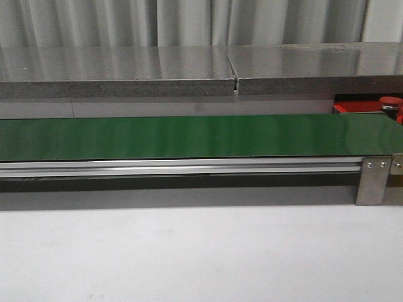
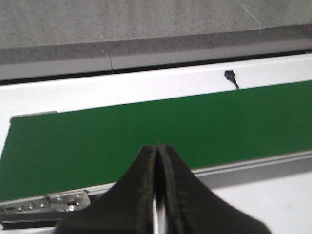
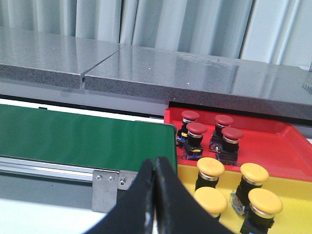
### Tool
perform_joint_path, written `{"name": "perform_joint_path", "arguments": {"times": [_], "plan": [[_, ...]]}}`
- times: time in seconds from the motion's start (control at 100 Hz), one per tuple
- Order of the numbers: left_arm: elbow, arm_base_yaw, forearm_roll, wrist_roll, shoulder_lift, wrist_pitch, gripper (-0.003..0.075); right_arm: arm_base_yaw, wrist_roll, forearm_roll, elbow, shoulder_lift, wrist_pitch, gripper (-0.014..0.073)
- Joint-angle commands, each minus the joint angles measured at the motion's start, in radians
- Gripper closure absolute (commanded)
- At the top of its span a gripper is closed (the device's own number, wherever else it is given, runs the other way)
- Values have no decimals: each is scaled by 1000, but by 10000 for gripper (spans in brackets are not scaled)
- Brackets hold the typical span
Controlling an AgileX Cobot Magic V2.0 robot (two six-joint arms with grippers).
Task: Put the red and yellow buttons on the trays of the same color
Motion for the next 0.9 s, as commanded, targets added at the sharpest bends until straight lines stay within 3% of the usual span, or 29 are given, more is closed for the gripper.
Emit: {"name": "perform_joint_path", "arguments": {"times": [0.0, 0.17, 0.4, 0.89], "plan": [[21, -8, 32, -45, -22, -191, 740, -4, -8, -1, -9, -16, -87, 662], [137, 1, 233, -339, -104, -323, 740, -4, -8, -1, -9, -16, -87, 662], [260, 82, 246, -343, -227, -357, 739, -4, -8, -1, -9, -16, -87, 662], [574, 84, 275, -343, -607, -422, 739, -4, -8, -1, -9, -16, -87, 662]]}}
